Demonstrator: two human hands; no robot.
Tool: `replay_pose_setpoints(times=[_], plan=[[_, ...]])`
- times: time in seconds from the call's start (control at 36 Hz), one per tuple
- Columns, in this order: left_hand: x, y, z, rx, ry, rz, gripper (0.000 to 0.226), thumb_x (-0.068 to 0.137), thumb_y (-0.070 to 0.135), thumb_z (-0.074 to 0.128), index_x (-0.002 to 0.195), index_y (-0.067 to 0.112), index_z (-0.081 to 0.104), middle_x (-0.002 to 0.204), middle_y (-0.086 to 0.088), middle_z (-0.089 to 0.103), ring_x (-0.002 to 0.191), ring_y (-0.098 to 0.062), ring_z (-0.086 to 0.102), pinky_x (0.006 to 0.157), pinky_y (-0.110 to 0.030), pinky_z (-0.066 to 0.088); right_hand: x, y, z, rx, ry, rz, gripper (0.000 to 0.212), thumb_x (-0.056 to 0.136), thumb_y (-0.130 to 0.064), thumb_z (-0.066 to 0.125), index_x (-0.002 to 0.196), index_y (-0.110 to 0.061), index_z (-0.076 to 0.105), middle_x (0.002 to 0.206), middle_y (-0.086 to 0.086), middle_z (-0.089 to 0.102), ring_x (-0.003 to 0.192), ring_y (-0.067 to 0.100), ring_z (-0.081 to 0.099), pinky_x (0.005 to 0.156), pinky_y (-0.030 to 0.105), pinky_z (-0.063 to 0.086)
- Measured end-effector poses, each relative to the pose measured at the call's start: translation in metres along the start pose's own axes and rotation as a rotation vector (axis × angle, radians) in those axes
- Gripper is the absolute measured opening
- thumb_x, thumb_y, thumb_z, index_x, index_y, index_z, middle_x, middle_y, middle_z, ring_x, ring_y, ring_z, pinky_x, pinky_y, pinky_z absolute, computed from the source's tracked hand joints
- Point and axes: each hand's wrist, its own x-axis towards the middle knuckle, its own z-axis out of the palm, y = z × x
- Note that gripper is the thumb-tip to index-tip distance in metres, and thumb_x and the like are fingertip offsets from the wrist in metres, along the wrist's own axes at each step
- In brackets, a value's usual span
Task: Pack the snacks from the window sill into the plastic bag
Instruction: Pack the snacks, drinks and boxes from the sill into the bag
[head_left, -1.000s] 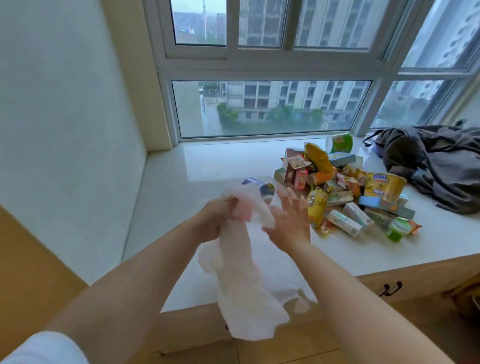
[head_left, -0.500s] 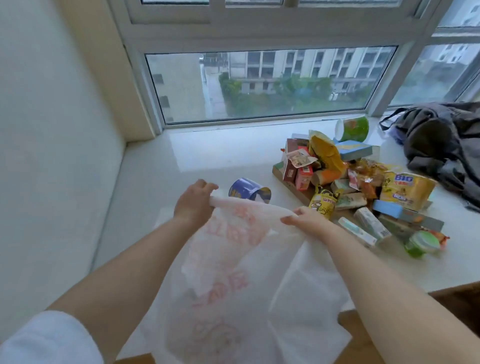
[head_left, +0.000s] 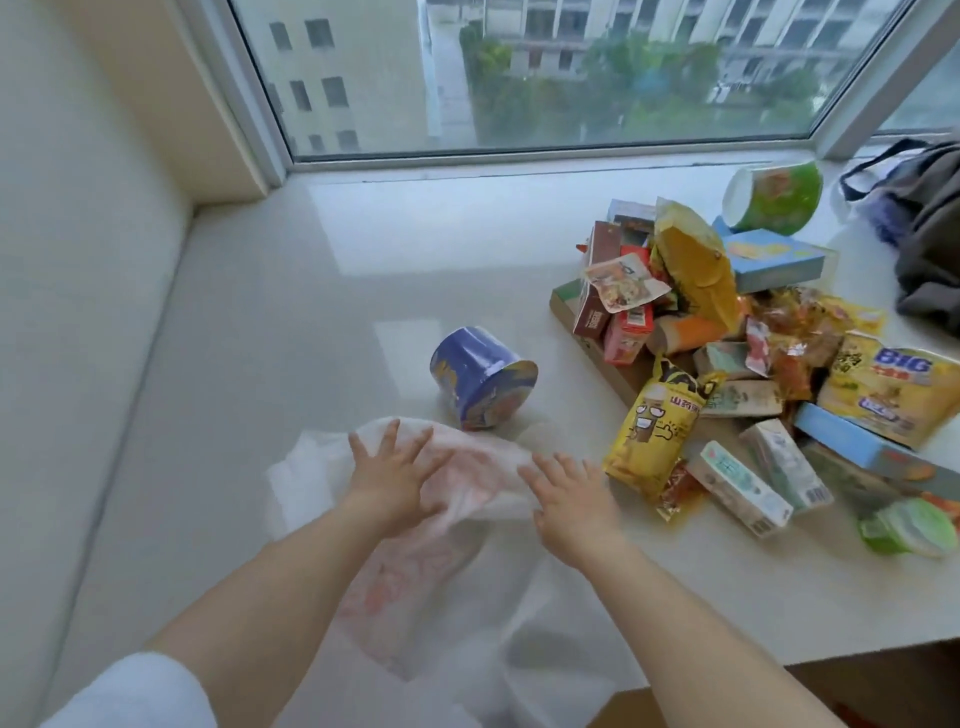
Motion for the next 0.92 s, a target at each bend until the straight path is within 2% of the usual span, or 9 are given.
replay_pose_setpoints(times=[0.19,0.42,0.5,0.56,0.61,0.69,0.75,0.83,0.92], plan=[[0.032,-0.010,0.022,-0.105,-0.225,0.041,0.056,0.096,0.060,0.019,0.148,0.045,0.006,0.159,0.007,-0.011,0.146,-0.026,-0.010,0.110,-0.063,-0.003,0.009,0.011,0.028,0.062,-0.298,0.098,0.062,0.095,-0.014,0.034,0.151,-0.028,0.011,0.159,-0.003,0.006,0.145,0.023,0.010,0.116,0.043,0.011],[0.050,0.021,0.001,-0.652,-0.256,0.062,0.060,0.097,0.046,0.041,0.150,0.028,0.020,0.160,0.004,0.000,0.147,-0.019,-0.003,0.118,-0.034,0.005,0.016,0.044,0.019,-0.022,-0.180,0.176,0.048,0.097,-0.010,0.031,0.144,-0.019,0.028,0.146,0.006,0.033,0.134,0.024,0.032,0.101,0.034,0.031],[0.052,0.041,-0.007,-0.860,-0.195,0.069,0.050,0.096,0.040,0.048,0.143,0.021,0.040,0.155,0.001,0.023,0.142,-0.015,0.021,0.113,-0.025,0.016,0.011,0.055,0.012,-0.005,-0.051,0.203,0.034,0.087,-0.006,0.047,0.120,-0.011,0.055,0.118,0.010,0.054,0.113,0.027,0.051,0.084,0.034,0.042],[0.051,0.053,-0.010,-0.904,-0.031,-0.002,0.036,0.094,0.042,0.051,0.117,0.019,0.065,0.132,0.002,0.050,0.121,-0.018,0.048,0.100,-0.024,0.036,0.008,0.059,0.006,0.020,0.134,0.210,0.025,0.062,-0.011,0.064,0.087,-0.012,0.068,0.086,0.008,0.061,0.080,0.029,0.061,0.062,0.032,0.047],[0.048,0.059,-0.017,-0.865,0.244,-0.151,0.030,0.086,0.045,0.060,0.084,0.015,0.065,0.105,0.001,0.054,0.096,-0.021,0.055,0.084,-0.031,0.046,0.006,0.068,0.003,0.109,0.351,0.299,0.026,0.056,-0.015,0.057,0.080,-0.013,0.068,0.076,0.006,0.059,0.066,0.027,0.059,0.054,0.032,0.046],[0.051,0.056,-0.037,-0.702,0.669,-0.194,0.030,0.068,0.033,0.079,0.079,0.013,0.059,0.097,-0.005,0.049,0.091,-0.028,0.053,0.075,-0.038,0.048,0.011,0.085,-0.014,0.323,0.495,0.569,0.040,0.067,-0.012,0.069,0.105,-0.006,0.060,0.101,0.016,0.057,0.088,0.034,0.055,0.071,0.040,0.046],[0.062,0.051,-0.053,-0.626,0.780,-0.151,0.043,0.060,0.032,0.085,0.090,0.011,0.062,0.102,-0.011,0.050,0.097,-0.034,0.052,0.079,-0.042,0.046,0.018,0.098,-0.026,0.464,0.429,0.778,0.057,0.077,-0.024,0.069,0.126,-0.007,0.046,0.125,0.018,0.045,0.110,0.035,0.044,0.087,0.043,0.040],[0.084,0.046,-0.079,-0.722,0.643,-0.117,0.077,0.061,0.048,0.082,0.127,0.022,0.052,0.138,-0.010,0.032,0.128,-0.030,0.029,0.106,-0.040,0.029,0.030,0.116,-0.033,0.662,0.358,0.984,0.081,0.078,-0.037,0.070,0.143,-0.013,0.027,0.143,0.015,0.030,0.128,0.033,0.030,0.100,0.044,0.034],[0.107,0.038,-0.092,-0.674,0.412,-0.129,0.108,0.062,0.062,0.076,0.148,0.033,0.018,0.156,-0.008,-0.004,0.142,-0.027,0.000,0.116,-0.043,0.011,0.042,0.131,-0.031,0.909,0.240,1.103,0.095,0.076,-0.041,0.073,0.148,-0.011,0.017,0.145,0.017,0.032,0.132,0.034,0.031,0.104,0.047,0.033]])
